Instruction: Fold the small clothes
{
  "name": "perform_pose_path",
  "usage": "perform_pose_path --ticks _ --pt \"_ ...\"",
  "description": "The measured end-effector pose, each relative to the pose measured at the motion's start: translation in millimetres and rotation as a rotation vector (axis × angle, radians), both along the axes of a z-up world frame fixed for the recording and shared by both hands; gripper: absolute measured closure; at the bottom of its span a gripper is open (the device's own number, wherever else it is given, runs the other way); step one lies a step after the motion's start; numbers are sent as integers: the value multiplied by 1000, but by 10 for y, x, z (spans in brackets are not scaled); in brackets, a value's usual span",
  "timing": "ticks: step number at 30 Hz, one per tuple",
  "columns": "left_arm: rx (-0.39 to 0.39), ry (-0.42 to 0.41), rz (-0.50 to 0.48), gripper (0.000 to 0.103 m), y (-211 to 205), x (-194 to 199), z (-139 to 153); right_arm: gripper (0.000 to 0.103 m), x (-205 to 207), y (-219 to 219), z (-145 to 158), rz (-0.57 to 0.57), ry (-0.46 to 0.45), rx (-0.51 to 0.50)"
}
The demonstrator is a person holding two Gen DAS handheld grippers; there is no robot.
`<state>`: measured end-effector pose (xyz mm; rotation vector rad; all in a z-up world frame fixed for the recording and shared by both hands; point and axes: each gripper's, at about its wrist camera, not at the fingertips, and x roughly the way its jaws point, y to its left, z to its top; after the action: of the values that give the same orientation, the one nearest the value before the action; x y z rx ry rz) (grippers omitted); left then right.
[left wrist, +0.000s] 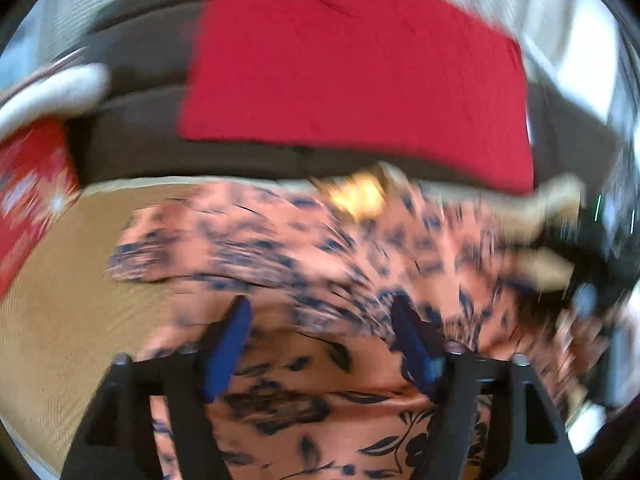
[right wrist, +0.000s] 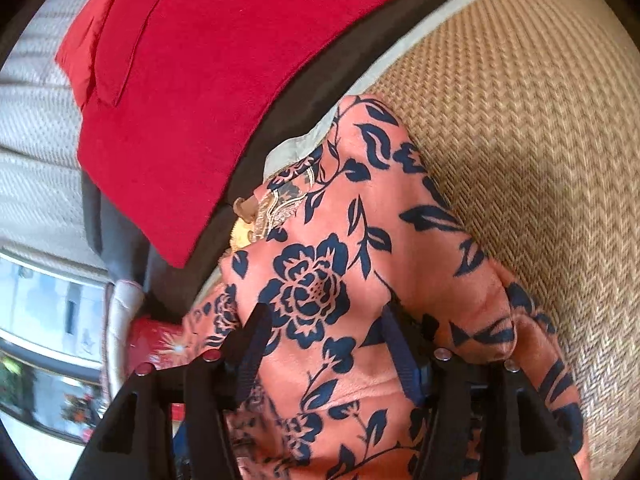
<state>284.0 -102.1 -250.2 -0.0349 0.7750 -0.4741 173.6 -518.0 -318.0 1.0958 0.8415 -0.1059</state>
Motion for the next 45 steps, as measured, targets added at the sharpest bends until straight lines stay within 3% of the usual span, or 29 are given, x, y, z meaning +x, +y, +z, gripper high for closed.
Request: perform_pose_path --ticks 3,7,11,15,18,23,25,29,35,39,42,45 --pt "-130 126 136 28 584 211 63 41 -87 -38 -14 -7 0 21" --pt "-291 292 282 30 1209 319 -153 39 -177 34 48 -9 -15 3" --pt "-395 435 325 31 1254 579 -369 39 -252 91 215 -22 -73 -52" --pt "-450 492 348 48 1188 789 -542 39 -253 109 335 -27 -120 -74" --pt "-508 525 373 55 1188 906 -680 39 -241 103 369 -27 -135 -70" --pt "-585 537 410 57 1180 1073 -784 39 -186 113 367 -24 -133 -65" --pt "-600 549 427 68 1181 1125 -805 39 -131 155 383 -27 -135 -65" --pt "-549 521 456 93 1094 1228 -752 39 -180 70 406 -56 -146 -59" --pt "-405 312 374 99 673 1201 -48 40 -313 -148 432 -125 -165 -25" --pt "-277 162 205 99 -53 981 588 40 -421 -311 469 -165 -195 4" --pt "-189 84 45 99 -743 716 877 40 -493 -413 500 -188 -214 17" --pt "-96 71 -144 99 -1485 420 948 40 -567 -511 524 -212 -233 34"
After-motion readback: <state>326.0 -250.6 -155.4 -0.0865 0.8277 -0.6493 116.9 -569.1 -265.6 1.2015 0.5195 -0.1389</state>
